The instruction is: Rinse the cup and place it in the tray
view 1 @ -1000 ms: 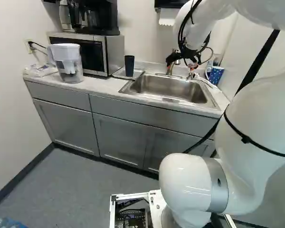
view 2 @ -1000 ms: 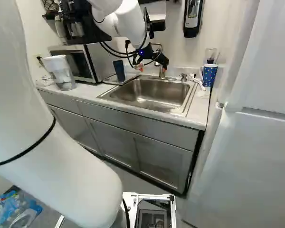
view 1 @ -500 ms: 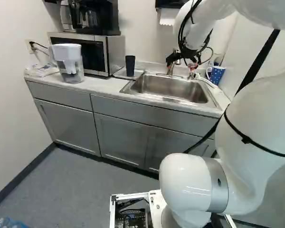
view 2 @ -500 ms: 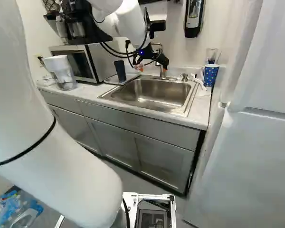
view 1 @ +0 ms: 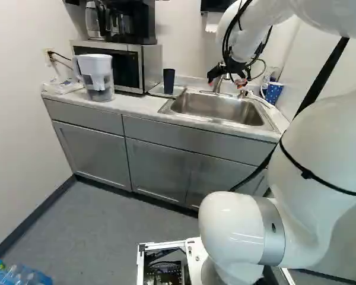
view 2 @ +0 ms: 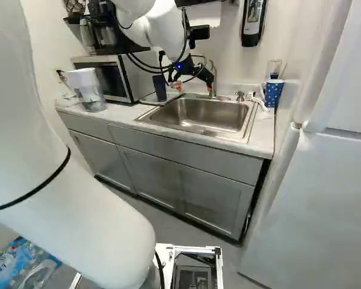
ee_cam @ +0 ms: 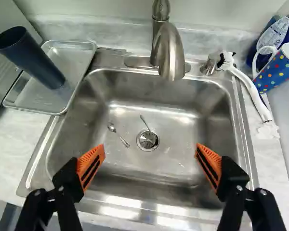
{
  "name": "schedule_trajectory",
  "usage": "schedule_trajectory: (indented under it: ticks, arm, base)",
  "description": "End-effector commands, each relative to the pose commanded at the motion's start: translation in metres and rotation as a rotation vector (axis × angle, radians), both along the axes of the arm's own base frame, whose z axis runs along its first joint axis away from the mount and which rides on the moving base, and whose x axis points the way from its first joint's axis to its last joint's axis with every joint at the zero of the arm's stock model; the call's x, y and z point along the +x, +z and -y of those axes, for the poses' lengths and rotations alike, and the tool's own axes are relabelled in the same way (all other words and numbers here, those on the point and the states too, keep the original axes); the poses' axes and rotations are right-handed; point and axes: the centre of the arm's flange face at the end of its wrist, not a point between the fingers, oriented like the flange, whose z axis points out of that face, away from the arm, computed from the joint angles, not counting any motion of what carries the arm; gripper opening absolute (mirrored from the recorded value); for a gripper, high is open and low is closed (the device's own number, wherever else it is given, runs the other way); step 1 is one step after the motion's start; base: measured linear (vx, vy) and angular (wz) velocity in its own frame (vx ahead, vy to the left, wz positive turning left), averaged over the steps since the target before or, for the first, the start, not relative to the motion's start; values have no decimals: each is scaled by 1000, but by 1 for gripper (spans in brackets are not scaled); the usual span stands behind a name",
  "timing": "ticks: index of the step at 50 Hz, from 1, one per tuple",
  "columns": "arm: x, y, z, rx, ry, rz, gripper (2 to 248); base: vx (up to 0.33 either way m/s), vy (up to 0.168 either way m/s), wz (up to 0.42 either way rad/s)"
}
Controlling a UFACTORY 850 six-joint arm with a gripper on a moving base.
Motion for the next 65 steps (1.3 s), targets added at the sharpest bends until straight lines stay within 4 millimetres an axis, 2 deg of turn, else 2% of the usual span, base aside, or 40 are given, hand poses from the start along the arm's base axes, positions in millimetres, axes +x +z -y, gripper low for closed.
schedule_trajectory:
  ticks: [65]
  arm:
    - [0, 0, 0, 0, 0, 0, 247]
  base:
    - [-95, 99, -5]
